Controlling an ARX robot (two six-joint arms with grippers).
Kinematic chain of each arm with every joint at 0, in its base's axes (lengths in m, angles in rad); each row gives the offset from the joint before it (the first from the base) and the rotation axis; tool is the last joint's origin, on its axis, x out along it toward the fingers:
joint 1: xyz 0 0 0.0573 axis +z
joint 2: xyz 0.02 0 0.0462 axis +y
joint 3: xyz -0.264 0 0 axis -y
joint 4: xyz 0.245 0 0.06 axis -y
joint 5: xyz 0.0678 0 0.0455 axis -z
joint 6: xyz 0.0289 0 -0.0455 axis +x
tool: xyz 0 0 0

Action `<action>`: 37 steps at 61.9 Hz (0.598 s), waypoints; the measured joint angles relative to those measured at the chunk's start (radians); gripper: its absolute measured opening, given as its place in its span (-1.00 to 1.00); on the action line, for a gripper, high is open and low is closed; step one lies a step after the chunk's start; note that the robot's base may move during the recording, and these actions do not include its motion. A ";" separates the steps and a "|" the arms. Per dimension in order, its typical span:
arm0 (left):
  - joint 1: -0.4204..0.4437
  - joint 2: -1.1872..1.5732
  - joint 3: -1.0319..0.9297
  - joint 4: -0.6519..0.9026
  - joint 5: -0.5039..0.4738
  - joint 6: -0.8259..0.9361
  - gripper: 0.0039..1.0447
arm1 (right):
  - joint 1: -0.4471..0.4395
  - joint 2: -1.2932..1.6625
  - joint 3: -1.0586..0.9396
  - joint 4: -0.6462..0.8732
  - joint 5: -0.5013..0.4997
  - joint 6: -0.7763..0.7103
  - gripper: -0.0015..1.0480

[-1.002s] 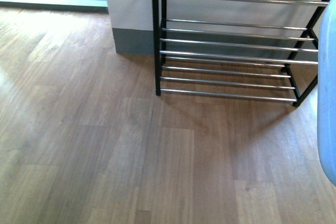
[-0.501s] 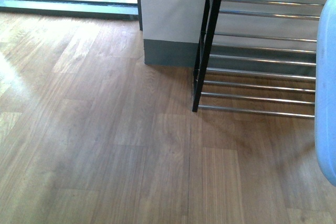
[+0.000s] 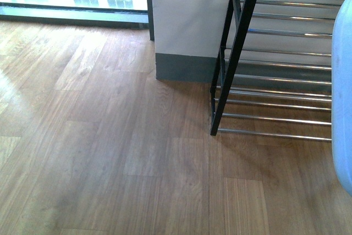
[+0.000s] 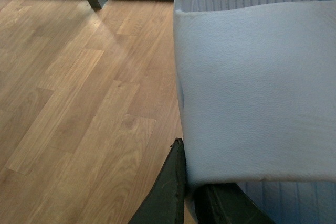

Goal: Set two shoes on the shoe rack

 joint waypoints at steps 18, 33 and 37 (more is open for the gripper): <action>0.000 0.000 -0.002 0.000 0.000 0.000 -0.97 | -0.001 0.000 -0.001 0.000 0.000 0.000 -0.97; 0.000 0.000 -0.002 0.000 0.000 0.000 -0.97 | -0.001 0.000 -0.001 0.000 0.000 0.000 -0.97; 0.000 0.000 -0.002 0.000 0.000 0.000 -0.97 | -0.001 0.000 -0.001 0.000 0.000 0.000 -0.97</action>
